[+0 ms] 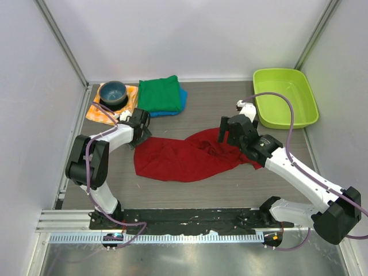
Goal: Fold and stack the t-shirts
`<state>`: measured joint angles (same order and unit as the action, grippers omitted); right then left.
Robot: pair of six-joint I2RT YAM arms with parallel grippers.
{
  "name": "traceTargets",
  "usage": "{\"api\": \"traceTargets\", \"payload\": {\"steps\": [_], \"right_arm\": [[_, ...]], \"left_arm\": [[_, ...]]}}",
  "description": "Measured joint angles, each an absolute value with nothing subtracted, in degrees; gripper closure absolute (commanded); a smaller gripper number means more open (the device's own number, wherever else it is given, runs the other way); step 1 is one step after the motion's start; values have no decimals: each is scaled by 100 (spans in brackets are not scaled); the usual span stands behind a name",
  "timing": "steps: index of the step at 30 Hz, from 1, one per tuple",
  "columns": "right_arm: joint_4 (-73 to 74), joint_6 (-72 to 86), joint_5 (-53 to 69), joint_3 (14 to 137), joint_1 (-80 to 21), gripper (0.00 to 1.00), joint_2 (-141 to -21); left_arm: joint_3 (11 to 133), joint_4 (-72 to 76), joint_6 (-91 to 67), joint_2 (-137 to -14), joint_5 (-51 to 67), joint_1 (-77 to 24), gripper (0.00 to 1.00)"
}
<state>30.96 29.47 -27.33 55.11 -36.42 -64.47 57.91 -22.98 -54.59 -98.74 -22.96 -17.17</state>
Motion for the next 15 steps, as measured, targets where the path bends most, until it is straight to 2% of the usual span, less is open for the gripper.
{"api": "traceTargets", "payload": {"steps": [2, 10, 14, 15], "right_arm": [[3065, 2947, -2731, 5478, -3645, 9, -6455], [2995, 2945, -2733, 5408, -3645, 9, -6488], [2995, 2943, -2735, 5349, -3645, 9, -6488], [2998, 2943, -2735, 5339, -3645, 9, -6488]], "left_arm": [[5835, -2298, -5426, -9894, -2298, -1671, 30], [6084, -2283, -5332, -10175, -2329, -1636, 46], [6143, -2244, -5288, -10267, -2379, -1636, 61], [6149, -2226, -5264, -10285, -2399, -1636, 62]]}}
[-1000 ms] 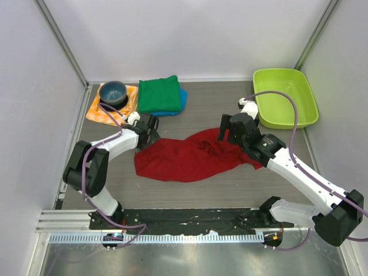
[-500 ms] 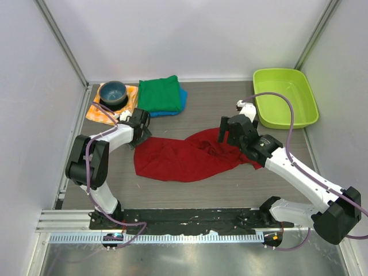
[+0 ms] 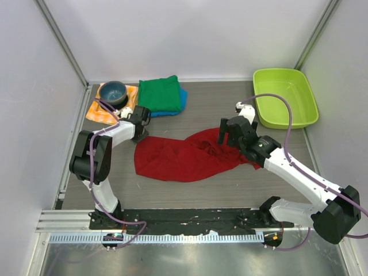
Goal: Fold and stack the t-shirts
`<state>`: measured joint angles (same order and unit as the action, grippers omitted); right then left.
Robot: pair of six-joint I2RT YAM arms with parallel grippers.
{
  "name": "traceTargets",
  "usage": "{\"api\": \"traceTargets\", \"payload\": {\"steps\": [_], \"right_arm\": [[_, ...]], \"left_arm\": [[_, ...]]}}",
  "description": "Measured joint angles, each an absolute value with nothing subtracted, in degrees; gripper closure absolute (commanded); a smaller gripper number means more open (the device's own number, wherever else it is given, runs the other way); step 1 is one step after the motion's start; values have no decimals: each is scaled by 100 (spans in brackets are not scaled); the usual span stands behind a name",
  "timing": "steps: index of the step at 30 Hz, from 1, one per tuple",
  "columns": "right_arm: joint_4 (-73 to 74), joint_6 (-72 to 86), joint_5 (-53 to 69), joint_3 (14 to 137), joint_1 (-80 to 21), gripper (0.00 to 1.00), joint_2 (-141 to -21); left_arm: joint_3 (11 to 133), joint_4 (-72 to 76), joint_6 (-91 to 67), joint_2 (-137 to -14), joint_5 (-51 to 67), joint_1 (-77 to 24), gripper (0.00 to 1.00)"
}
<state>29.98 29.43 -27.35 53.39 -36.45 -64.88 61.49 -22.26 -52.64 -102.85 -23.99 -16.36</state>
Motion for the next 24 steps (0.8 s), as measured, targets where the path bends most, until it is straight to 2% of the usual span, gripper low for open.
{"api": "traceTargets", "payload": {"steps": [3, 5, 7, 8, 17, 24], "right_arm": [[2998, 2941, -2738, 5336, -3645, 9, -6488], [2995, 2941, -2738, 5336, -3645, 9, -6488], [2998, 2941, -2742, 5336, -3645, 9, -6490], [2998, 2941, -2757, 5336, -3645, 9, -6501], [3004, 2928, -3116, 5367, -3594, 11, -7179], [3004, 2995, -3476, 5369, -3229, 14, -7441]], "left_arm": [[6152, -2147, -5223, -10302, -2405, -1634, 70], [6152, -2106, -5221, -10313, -2401, -1632, 84], [6128, -2023, -5223, -10313, -2370, -1629, 91], [6117, -1979, -5225, -10313, -2344, -1632, 100], [5502, -1474, -5212, -9876, -2134, -1614, 100], [4814, -1774, -5221, -9054, -2018, -1614, 100]]}}
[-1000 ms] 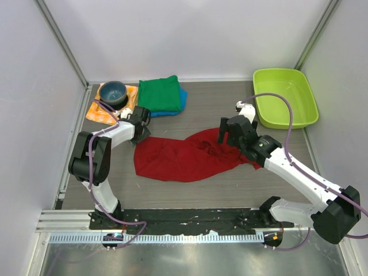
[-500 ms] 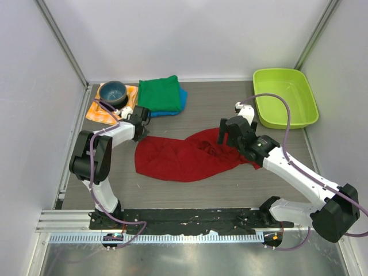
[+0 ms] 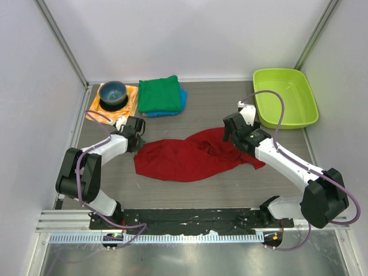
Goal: Fold and stack the t-shirts
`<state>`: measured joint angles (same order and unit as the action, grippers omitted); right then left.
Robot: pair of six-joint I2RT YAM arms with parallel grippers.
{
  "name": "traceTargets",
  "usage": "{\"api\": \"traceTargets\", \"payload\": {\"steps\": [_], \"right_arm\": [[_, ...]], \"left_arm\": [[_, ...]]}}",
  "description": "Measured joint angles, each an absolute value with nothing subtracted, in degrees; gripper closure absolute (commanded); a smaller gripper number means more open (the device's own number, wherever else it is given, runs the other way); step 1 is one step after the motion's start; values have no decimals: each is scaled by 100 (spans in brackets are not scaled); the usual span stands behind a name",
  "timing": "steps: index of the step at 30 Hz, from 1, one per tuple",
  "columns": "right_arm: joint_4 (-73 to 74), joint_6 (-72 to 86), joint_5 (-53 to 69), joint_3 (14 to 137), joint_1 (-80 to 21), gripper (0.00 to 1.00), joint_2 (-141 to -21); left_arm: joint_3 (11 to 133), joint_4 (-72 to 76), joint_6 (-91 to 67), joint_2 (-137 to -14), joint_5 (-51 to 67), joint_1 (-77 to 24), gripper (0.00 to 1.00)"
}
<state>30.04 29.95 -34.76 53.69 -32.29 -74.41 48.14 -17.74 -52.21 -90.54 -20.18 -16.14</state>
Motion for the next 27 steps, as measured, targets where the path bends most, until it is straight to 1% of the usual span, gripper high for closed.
{"api": "traceTargets", "payload": {"steps": [4, 5, 9, 19, 22, 23, 24, 25, 27], "right_arm": [[3004, 3022, -3629, 5367, -3151, 16, -7435], [3006, 3024, -3645, 5367, -3146, 19, -7432], [3006, 3052, -3677, 5367, -3127, 26, -7432], [2980, 3205, -3634, 5144, -3024, 30, -7437], [2958, 3234, -3592, 5063, -2989, 39, -7441], [2952, 3240, -3583, 5054, -2985, 46, -7441], [2941, 3256, -3573, 5046, -2980, 49, -7441], [2926, 3267, -3564, 5043, -2976, 59, -7441], [2875, 3306, -3538, 5043, -2974, 67, -7446]], "left_arm": [[4753, -1863, -5216, -8739, -1990, -1614, 100], [4753, -1863, -5218, -8685, -1988, -1614, 100], [4753, -1865, -5221, -8604, -1951, -1614, 100], [4751, -1868, -5225, -8591, -1890, -1614, 100], [4733, -1868, -5225, -8562, -1887, -1614, 100], [4731, -1870, -5225, -8558, -1887, -1614, 100], [4731, -1868, -5227, -8556, -1890, -1614, 100], [4731, -1868, -5225, -8556, -1890, -1614, 100], [4713, -1865, -5225, -8554, -1890, -1614, 100]]}}
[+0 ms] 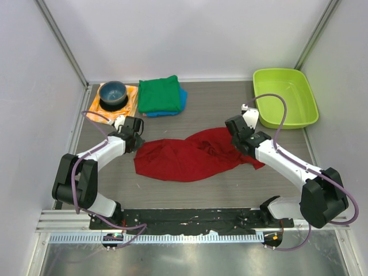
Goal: Fold and stack the t-shirts
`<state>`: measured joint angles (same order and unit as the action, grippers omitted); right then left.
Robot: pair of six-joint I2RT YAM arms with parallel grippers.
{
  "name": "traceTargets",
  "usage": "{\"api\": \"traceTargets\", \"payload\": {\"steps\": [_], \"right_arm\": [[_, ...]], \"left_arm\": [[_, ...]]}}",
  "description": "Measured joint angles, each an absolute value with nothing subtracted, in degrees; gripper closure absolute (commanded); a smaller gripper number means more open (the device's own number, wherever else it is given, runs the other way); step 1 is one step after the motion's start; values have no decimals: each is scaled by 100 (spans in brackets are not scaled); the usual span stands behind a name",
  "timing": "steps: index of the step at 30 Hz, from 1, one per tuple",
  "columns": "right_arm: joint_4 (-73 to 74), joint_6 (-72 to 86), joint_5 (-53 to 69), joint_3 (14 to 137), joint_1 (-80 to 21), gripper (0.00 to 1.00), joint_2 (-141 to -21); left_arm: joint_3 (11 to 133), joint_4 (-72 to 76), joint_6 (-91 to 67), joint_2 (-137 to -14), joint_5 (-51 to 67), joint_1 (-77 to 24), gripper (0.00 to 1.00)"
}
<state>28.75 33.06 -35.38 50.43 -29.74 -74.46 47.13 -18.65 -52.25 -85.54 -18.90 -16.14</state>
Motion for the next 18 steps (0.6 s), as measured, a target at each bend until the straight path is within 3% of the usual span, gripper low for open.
{"api": "traceTargets", "payload": {"steps": [6, 10, 18], "right_arm": [[2781, 3321, -3503, 5041, -2950, 73, -7548], [2740, 3336, -3479, 5002, -2936, 99, -7605], [2694, 3352, -3415, 4993, -2902, 99, -7625]], "left_arm": [[4657, -1868, -5225, -8549, -1887, -1614, 100], [4657, -1865, -5225, -8547, -1890, -1614, 100], [4657, -1870, -5225, -8479, -1887, -1614, 100]]}}
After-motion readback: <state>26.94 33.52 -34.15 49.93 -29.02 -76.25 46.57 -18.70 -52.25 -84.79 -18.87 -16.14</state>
